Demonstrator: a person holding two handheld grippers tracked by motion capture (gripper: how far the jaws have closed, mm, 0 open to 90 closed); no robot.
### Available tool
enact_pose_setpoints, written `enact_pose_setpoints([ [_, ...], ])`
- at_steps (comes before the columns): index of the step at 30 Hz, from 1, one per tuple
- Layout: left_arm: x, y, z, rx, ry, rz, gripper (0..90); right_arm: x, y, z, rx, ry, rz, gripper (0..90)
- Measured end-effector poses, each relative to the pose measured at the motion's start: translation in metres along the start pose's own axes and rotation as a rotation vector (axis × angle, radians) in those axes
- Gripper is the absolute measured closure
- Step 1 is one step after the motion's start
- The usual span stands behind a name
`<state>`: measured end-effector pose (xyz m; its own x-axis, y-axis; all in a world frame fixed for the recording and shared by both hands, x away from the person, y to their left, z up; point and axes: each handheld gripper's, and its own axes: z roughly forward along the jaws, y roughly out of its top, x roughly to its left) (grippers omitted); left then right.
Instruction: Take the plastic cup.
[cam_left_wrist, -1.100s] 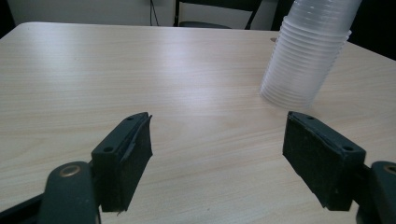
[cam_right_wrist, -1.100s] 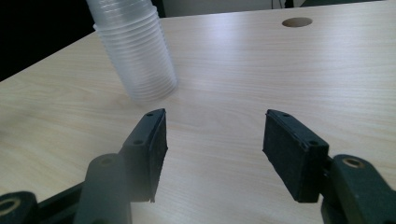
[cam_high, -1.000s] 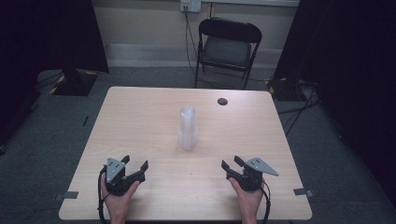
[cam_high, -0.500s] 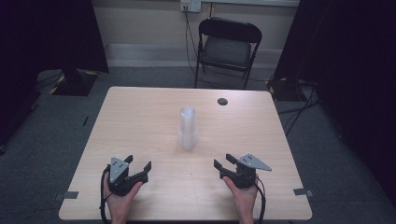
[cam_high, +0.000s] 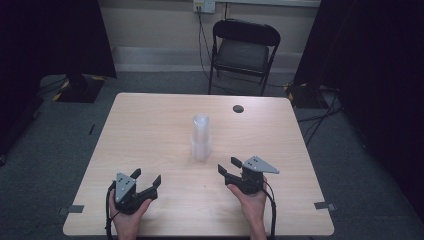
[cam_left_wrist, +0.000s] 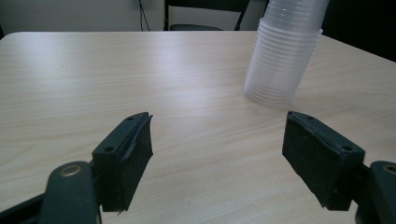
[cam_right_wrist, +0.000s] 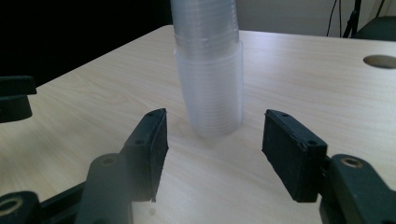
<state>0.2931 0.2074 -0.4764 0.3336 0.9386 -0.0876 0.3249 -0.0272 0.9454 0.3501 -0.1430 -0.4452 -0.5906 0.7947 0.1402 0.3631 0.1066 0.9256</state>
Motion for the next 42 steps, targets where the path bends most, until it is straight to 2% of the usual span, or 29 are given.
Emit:
enact_pose_setpoints([
  [5, -0.003, -0.001, 0.000, 0.004, -0.016, 0.008, 24.1, 0.004, 0.010, 0.007, 0.001, 0.002, -0.022, 40.0],
  [8, -0.006, -0.002, 0.002, 0.008, -0.033, 0.009, 24.1, 0.006, 0.017, 0.012, -0.005, 0.023, -0.025, 38.5],
  [9, -0.007, -0.002, 0.003, 0.013, -0.041, 0.008, 24.0, 0.007, 0.021, 0.014, -0.015, 0.048, -0.035, 38.5],
  [11, -0.008, -0.002, 0.005, 0.017, -0.047, 0.006, 24.1, 0.007, 0.024, 0.017, -0.024, 0.064, -0.043, 38.5],
  [16, -0.009, -0.002, 0.005, 0.017, -0.060, 0.008, 24.1, 0.006, 0.033, 0.027, -0.018, 0.096, -0.060, 36.4],
  [21, -0.011, -0.002, 0.005, 0.023, -0.069, 0.015, 24.1, 0.006, 0.048, 0.039, -0.010, 0.098, -0.097, 32.9],
  [28, -0.014, -0.003, 0.007, 0.018, -0.071, 0.009, 24.3, 0.001, 0.065, 0.060, -0.004, 0.110, -0.103, 27.4],
  [38, -0.018, -0.003, 0.009, 0.028, -0.084, 0.022, 24.7, -0.008, 0.071, 0.081, 0.000, 0.096, -0.102, 23.5],
  [42, -0.018, -0.002, 0.011, 0.017, -0.090, 0.007, 24.8, -0.011, 0.073, 0.090, -0.004, 0.094, -0.100, 22.4],
])
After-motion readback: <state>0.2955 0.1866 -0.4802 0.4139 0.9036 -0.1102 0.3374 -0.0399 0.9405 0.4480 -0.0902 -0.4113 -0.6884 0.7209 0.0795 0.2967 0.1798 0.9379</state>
